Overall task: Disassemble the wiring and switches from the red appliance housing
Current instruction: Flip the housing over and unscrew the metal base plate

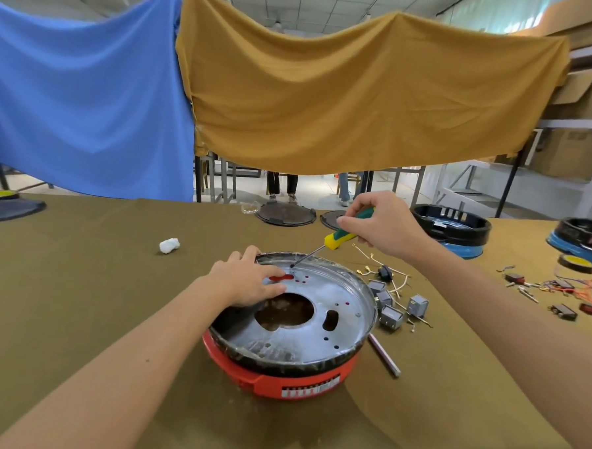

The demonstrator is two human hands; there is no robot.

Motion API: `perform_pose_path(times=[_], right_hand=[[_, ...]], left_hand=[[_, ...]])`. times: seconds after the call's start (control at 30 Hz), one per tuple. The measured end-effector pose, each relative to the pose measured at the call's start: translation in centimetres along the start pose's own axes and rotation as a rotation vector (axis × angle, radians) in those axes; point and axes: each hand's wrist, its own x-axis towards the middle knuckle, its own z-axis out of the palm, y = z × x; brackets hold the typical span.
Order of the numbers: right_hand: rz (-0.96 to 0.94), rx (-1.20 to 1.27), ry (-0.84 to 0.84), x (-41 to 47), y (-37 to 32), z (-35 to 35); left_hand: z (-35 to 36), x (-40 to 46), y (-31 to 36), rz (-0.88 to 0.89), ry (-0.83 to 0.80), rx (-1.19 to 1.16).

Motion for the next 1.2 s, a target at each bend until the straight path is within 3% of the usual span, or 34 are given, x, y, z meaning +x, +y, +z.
perform_pose_path(times=[1.2], right_hand=[[-0.02, -0.1, -0.097, 2.0, -0.7, -0.6]], left_hand=[[0.8, 0.1, -0.3, 0.016, 0.036, 0.069]])
